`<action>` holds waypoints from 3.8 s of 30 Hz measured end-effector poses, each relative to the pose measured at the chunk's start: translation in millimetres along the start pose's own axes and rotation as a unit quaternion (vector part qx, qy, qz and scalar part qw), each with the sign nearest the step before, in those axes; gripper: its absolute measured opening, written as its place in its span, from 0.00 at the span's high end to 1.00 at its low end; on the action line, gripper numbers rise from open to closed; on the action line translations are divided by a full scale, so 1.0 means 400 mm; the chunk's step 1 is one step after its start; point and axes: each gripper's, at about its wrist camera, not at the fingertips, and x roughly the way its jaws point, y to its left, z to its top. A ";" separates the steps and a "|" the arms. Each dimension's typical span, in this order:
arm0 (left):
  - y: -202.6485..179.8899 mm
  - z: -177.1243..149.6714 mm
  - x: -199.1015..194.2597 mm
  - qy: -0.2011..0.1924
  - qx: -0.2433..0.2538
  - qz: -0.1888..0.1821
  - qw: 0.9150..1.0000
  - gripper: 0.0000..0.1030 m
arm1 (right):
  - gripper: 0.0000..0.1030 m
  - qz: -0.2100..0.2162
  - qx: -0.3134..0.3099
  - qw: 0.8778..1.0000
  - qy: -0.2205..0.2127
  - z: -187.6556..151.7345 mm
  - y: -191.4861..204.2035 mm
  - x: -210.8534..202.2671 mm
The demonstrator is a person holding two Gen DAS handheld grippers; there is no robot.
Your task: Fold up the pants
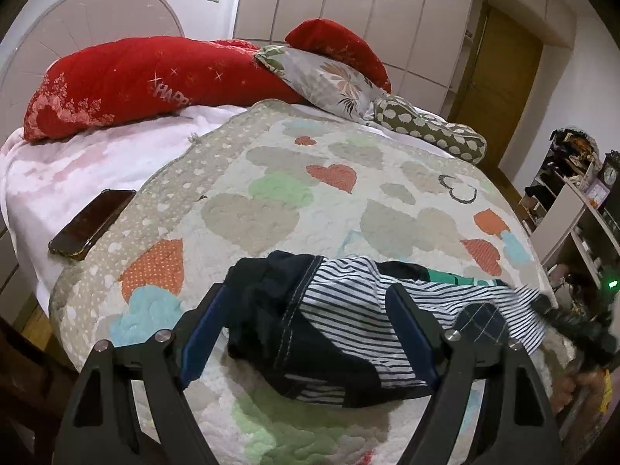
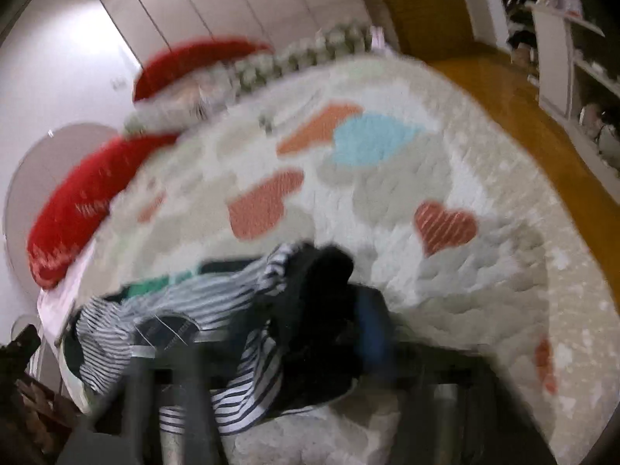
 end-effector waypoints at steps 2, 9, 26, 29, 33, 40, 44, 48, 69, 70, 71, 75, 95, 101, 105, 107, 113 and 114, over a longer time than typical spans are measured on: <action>0.002 -0.004 0.006 -0.005 0.004 0.013 1.000 0.21 | 0.80 0.026 0.015 0.999 -0.033 0.009 -0.011 -0.035; 0.005 -0.008 0.022 0.005 -0.004 -0.002 1.000 0.21 | 0.52 -0.012 0.032 0.998 -0.051 0.006 -0.054 -0.065; -0.162 -0.002 0.255 -0.008 0.120 0.066 0.991 0.21 | 0.77 0.016 0.049 0.997 -0.051 0.085 -0.084 -0.047; -0.167 -0.026 0.296 0.012 0.135 0.077 0.988 0.21 | 0.73 -0.005 0.068 0.996 -0.049 0.071 -0.119 -0.030; -0.138 -0.005 0.258 0.047 0.116 0.045 0.991 0.21 | 0.56 -0.014 0.074 0.996 -0.048 0.034 -0.144 -0.021; -0.274 0.119 0.114 0.052 0.126 -0.124 0.983 0.21 | 0.37 0.004 0.078 0.992 -0.095 -0.003 -0.155 -0.135; -0.469 0.150 0.160 0.103 0.191 -0.192 0.957 0.21 | 0.37 0.016 0.081 0.994 -0.075 -0.038 -0.148 -0.126; -0.669 0.141 0.292 0.184 0.222 -0.229 0.930 0.21 | 0.37 0.035 0.106 0.992 -0.057 -0.060 -0.157 -0.097; -0.946 0.047 0.388 0.262 0.294 -0.309 0.865 0.76 | 0.80 0.061 0.072 0.993 -0.077 -0.019 -0.104 -0.067; -0.917 0.065 0.370 0.251 0.281 -0.311 0.873 0.76 | 0.80 0.064 0.058 0.993 -0.081 -0.017 -0.082 -0.077; -0.871 0.084 0.346 0.238 0.260 -0.313 0.882 0.75 | 0.80 0.071 0.043 0.993 -0.084 -0.014 -0.058 -0.086; -0.665 0.120 0.292 0.193 0.170 -0.292 0.921 0.61 | 0.78 0.113 -0.023 0.990 -0.080 -0.015 0.066 -0.103; 0.072 -0.008 0.081 0.077 -0.103 -0.111 0.986 0.31 | 0.78 0.037 -0.122 0.992 0.024 0.016 0.344 -0.024; 0.105 -0.035 0.090 0.094 -0.106 -0.104 0.984 0.31 | 0.76 0.014 -0.129 0.987 0.093 -0.034 0.342 0.148; 0.121 -0.044 0.098 0.095 -0.117 -0.099 0.984 0.31 | 0.72 0.071 -0.120 0.987 0.075 -0.024 0.338 0.084; 0.135 -0.052 0.108 0.099 -0.133 -0.089 0.982 0.31 | 0.72 0.091 -0.116 0.988 0.056 -0.009 0.343 0.033; 0.196 -0.075 0.109 0.108 -0.177 -0.083 0.975 0.31 | 0.70 0.144 -0.128 0.976 0.098 -0.033 0.460 0.024; 0.210 -0.079 0.102 0.104 -0.182 -0.083 0.974 0.31 | 0.64 0.151 -0.137 0.973 0.110 -0.042 0.489 0.030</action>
